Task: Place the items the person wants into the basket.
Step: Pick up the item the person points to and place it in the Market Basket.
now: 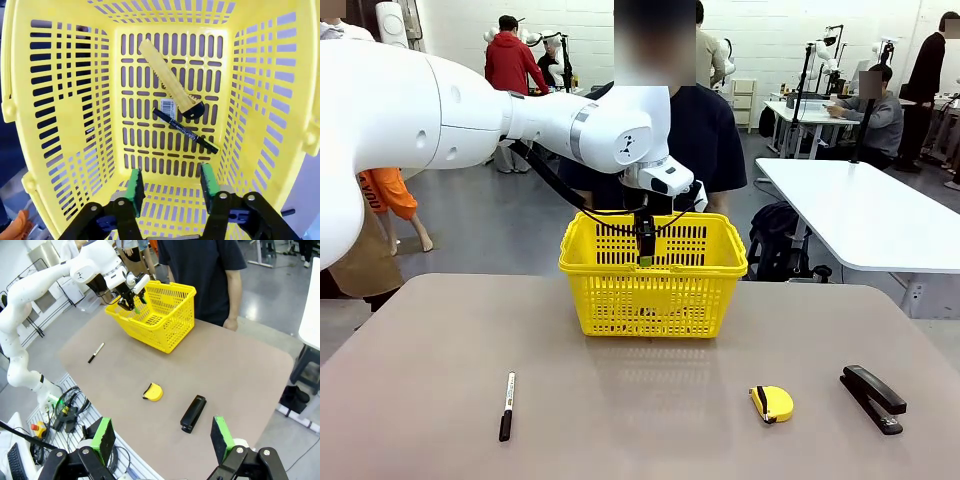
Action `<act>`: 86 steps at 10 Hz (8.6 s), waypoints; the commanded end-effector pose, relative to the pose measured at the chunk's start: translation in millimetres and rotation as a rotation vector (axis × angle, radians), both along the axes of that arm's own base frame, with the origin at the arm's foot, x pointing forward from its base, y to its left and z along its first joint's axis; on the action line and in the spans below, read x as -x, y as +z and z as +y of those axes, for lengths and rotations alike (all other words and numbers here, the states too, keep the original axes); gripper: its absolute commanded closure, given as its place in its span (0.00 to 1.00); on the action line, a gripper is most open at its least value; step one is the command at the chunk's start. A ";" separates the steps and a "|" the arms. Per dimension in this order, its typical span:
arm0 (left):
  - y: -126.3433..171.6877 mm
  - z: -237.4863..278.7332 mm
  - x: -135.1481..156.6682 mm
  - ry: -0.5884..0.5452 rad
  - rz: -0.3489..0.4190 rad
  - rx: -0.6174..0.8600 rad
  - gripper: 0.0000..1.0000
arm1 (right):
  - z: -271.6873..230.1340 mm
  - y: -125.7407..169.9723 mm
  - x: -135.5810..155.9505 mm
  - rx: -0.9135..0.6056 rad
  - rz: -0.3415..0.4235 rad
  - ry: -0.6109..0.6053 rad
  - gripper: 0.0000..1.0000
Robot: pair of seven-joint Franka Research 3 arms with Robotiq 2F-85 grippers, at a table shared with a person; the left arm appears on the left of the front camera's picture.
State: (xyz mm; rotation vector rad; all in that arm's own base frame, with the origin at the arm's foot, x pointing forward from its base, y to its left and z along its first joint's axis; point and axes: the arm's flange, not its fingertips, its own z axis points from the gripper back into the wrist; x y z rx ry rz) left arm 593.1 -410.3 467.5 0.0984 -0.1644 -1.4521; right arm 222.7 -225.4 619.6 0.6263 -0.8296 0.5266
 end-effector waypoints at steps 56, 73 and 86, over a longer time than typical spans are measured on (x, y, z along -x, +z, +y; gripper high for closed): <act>129.5 604.9 267.4 0.074 -0.023 1.048 0.00 | 0.3 1.9 -2.2 -0.029 -0.028 0.013 0.00; 25.3 245.9 228.3 1.053 0.087 0.231 0.00 | 0.3 1.9 -2.2 -0.029 -0.028 0.013 0.00; -82.2 230.6 226.1 1.275 0.036 0.215 0.00 | 0.3 1.9 -2.2 -0.029 -0.028 0.013 0.00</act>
